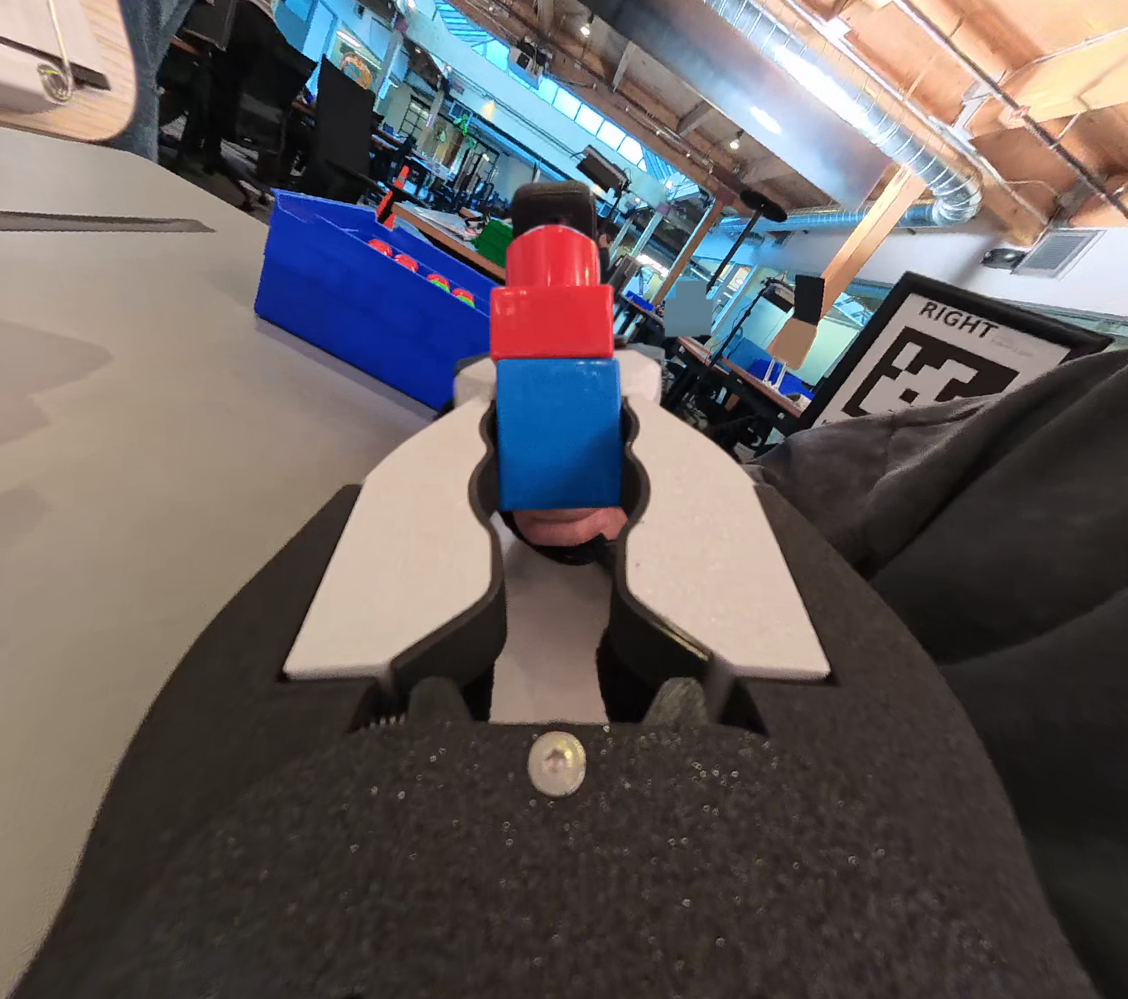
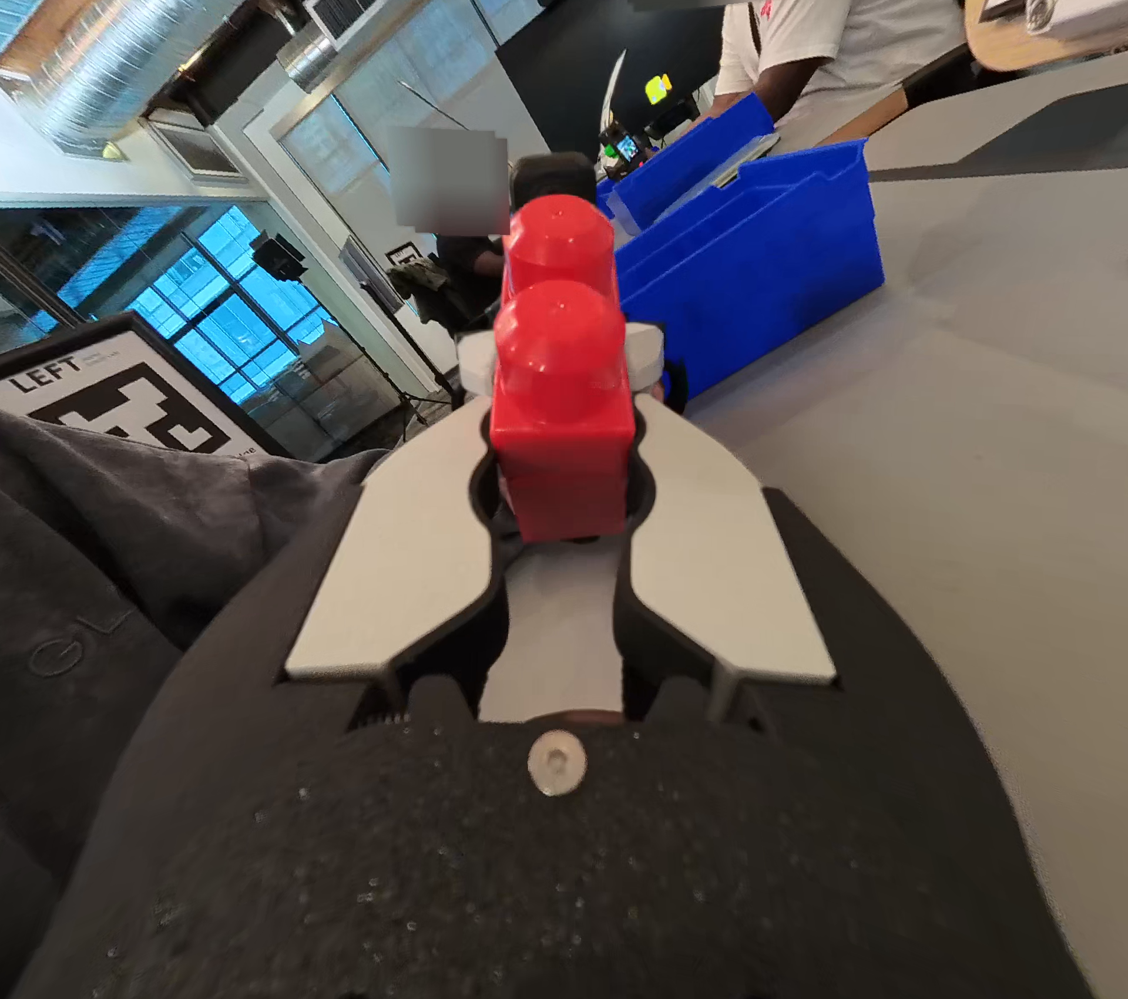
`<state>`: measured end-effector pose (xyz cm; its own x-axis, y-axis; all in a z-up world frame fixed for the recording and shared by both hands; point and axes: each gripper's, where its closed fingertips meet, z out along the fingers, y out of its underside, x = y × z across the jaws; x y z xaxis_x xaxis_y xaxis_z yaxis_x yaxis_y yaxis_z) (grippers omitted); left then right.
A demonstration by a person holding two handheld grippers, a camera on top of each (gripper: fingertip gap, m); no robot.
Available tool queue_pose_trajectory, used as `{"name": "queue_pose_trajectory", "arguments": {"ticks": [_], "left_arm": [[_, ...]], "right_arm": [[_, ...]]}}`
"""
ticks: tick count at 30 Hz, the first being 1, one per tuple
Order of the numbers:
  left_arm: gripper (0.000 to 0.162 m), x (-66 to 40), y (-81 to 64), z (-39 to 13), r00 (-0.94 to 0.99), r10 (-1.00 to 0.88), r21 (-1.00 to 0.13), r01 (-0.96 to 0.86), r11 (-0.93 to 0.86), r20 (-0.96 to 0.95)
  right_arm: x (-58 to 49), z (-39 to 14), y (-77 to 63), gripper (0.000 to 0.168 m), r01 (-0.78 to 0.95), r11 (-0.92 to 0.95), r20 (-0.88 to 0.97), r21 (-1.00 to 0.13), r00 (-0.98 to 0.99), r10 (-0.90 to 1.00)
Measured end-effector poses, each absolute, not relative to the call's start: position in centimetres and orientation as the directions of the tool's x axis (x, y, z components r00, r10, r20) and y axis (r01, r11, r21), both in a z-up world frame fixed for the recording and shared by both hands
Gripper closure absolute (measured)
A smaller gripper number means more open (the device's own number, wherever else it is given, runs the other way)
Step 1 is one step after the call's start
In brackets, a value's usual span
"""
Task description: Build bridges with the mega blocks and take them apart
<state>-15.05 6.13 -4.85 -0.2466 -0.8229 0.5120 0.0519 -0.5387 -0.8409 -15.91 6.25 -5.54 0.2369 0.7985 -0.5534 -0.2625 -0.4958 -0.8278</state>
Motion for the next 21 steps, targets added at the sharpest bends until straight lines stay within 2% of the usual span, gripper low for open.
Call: {"name": "queue_pose_trajectory", "arguments": {"ticks": [14,17,19,21], "left_arm": [[0.125,-14.5,4.9,-5.0,-0.276,-0.826,-0.854,0.034,-0.52,0.492],[0.104,-15.6,5.5,-3.3,-0.349,-0.786,-0.813,0.103,-0.574,0.511],[0.103,-16.5,6.4,-2.9,-0.323,-0.798,-0.807,0.145,-0.573,0.509],[0.102,-17.0,7.1,-2.9,-0.264,-0.828,-0.823,0.164,-0.544,0.494]], "right_arm": [[-14.9,-5.6,5.4,0.132,-0.154,-0.478,-0.502,-0.865,0.229,0.834],[-13.3,-3.8,5.3,0.132,-0.154,-0.417,-0.445,-0.896,0.308,0.841],[-11.3,-2.2,4.8,0.132,-0.113,-0.366,-0.379,-0.924,0.41,0.829],[-8.0,0.0,4.4,0.132,-0.044,-0.257,-0.233,-0.965,0.587,0.775]]}}
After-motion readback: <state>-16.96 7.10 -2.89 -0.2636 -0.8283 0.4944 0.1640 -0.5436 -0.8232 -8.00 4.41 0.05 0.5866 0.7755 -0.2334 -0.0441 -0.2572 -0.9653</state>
